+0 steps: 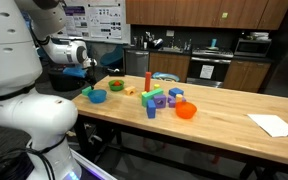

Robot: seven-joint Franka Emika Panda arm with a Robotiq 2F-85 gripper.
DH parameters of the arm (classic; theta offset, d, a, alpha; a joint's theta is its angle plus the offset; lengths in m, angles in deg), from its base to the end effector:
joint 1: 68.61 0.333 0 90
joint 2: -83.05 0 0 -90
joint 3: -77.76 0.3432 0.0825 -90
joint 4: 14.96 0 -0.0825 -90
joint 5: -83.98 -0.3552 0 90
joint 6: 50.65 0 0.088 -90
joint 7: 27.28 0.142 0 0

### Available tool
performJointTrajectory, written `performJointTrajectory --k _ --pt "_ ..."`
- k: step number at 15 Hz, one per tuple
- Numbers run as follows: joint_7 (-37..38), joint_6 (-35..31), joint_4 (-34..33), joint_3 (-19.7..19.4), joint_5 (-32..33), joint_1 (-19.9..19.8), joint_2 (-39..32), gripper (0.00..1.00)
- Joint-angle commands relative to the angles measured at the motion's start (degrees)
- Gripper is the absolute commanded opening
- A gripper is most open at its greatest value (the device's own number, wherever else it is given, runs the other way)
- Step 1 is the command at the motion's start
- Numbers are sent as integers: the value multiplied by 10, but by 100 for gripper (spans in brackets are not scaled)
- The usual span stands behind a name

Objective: Move the green block to the right

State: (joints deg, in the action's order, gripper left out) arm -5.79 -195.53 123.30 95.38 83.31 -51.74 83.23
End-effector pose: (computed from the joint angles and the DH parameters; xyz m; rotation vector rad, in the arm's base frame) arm 0.3991 0.2743 0.3366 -3.0582 -0.3343 -0.1566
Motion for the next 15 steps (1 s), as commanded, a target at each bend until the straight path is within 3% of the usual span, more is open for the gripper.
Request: performJointTrajectory --k 1,7,8,10,15 --pt "-23 -7 3 -4 -14 -1 -7 100" --pt "-16 -6 0 -4 -3 1 -17 100" --pt "-13 -5 -1 -4 1 2 -18 75" --pt "-11 -4 -2 -4 4 2 -19 68" --pt "-11 0 -1 -4 6 3 -16 29"
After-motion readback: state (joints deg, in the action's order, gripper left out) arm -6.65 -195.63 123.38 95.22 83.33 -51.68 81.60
